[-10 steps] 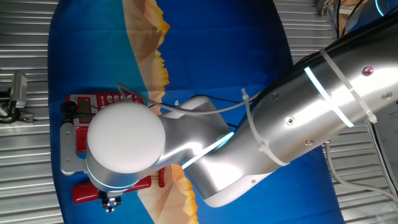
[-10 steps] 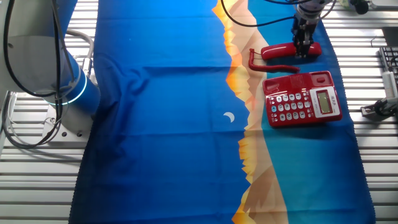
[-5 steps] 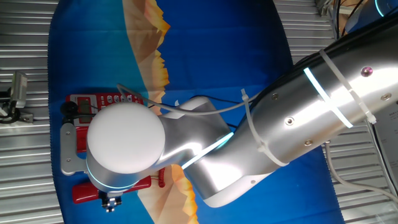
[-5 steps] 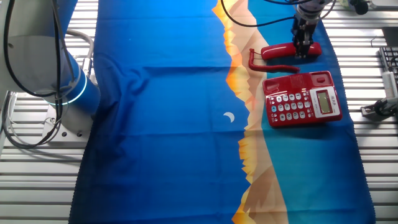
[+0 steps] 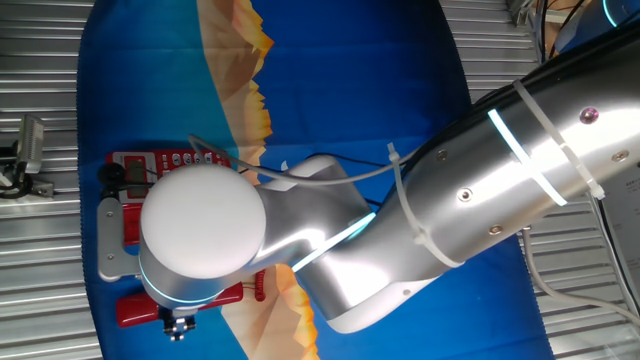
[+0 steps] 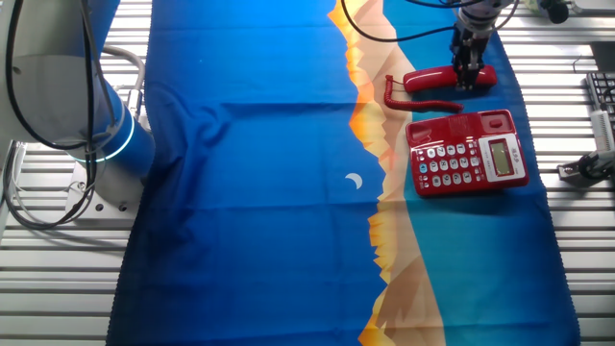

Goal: Place the handset of the telephone on the corresponding phone cradle

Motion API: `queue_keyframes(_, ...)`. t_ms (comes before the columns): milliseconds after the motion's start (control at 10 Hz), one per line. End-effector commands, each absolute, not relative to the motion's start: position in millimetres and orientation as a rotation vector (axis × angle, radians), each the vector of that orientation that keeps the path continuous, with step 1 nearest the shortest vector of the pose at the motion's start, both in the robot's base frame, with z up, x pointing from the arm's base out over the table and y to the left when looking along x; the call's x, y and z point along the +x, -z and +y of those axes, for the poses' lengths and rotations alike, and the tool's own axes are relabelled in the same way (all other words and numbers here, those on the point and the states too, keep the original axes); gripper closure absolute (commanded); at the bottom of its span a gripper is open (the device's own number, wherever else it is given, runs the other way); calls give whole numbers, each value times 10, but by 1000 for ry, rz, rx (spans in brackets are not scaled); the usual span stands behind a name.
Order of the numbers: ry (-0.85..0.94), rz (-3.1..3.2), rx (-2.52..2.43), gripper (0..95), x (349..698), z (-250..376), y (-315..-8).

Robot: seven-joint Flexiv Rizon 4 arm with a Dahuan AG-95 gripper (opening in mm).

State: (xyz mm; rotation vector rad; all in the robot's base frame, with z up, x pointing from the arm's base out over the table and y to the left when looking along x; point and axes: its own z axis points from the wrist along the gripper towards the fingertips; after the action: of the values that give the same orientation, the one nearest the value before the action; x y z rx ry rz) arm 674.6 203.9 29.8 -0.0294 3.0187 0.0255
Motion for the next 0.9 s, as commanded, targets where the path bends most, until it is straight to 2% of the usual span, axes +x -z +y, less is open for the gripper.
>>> queue_keyframes(100,-27,3019,-28,570,6744,2038,-298)
queue_keyframes(200,-28,3019,-27,760,6744,2038,-298)
queue_keyframes(300,-31,3019,-24,760,6744,2039,-298)
queue_keyframes(400,-33,3021,-16,950,6743,2040,-298)
queue_keyframes(900,-39,3023,-5,950,6742,2042,-299)
